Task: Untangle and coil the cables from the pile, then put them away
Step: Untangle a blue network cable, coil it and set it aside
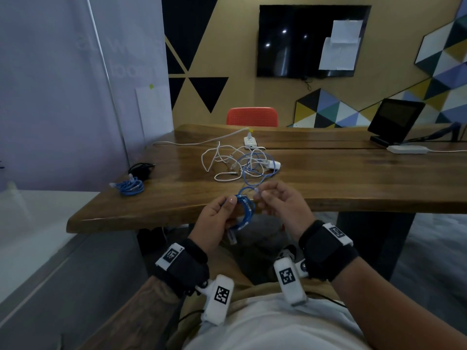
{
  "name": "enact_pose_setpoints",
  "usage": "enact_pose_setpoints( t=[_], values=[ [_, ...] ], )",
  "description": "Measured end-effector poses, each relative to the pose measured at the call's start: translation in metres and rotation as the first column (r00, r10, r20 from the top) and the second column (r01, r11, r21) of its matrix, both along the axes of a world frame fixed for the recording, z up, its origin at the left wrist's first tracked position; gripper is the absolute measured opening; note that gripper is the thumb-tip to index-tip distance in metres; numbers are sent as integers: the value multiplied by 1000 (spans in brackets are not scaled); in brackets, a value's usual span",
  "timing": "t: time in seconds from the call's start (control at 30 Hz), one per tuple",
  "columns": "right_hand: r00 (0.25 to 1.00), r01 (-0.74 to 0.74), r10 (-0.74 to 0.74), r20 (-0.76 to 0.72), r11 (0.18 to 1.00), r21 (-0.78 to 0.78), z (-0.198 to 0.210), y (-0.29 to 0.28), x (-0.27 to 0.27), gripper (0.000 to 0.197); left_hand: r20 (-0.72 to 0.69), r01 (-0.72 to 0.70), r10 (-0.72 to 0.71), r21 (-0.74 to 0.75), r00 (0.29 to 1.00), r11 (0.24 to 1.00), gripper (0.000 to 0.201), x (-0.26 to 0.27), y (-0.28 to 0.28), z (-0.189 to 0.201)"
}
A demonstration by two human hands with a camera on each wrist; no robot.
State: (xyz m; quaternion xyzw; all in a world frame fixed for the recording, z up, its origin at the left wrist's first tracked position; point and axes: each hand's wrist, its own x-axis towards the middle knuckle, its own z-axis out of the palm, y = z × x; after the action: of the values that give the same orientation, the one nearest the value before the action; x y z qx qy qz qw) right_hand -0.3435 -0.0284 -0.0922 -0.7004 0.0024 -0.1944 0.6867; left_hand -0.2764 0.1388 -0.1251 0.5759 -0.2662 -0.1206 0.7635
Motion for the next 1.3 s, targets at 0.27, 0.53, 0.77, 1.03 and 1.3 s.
enact_pose_setpoints(
  t=[0.27,0.53,0.77,1.03,1.3],
  values=[
    [997,-52,47,-57,995,-88,-12,6,4,12,-57,-41,39,-36,998,999,34,7,3,-2],
    [986,-150,145,-84,986,-67,-8,7,3,18,-63,20,-27,-98,998,995,24,4,6,4],
    [963,-223,239,-121,966,135,-8,9,1,11,-111,72,-86,-124,990,990,32,-7,4,16],
    [947,-264,293,-135,944,196,-1,13,-6,15,-85,70,-79,-112,993,991,39,-7,2,14],
    [980,-150,143,-142,988,-42,-7,10,-1,11,19,-79,80,-56,997,995,22,2,9,9]
  ],
)
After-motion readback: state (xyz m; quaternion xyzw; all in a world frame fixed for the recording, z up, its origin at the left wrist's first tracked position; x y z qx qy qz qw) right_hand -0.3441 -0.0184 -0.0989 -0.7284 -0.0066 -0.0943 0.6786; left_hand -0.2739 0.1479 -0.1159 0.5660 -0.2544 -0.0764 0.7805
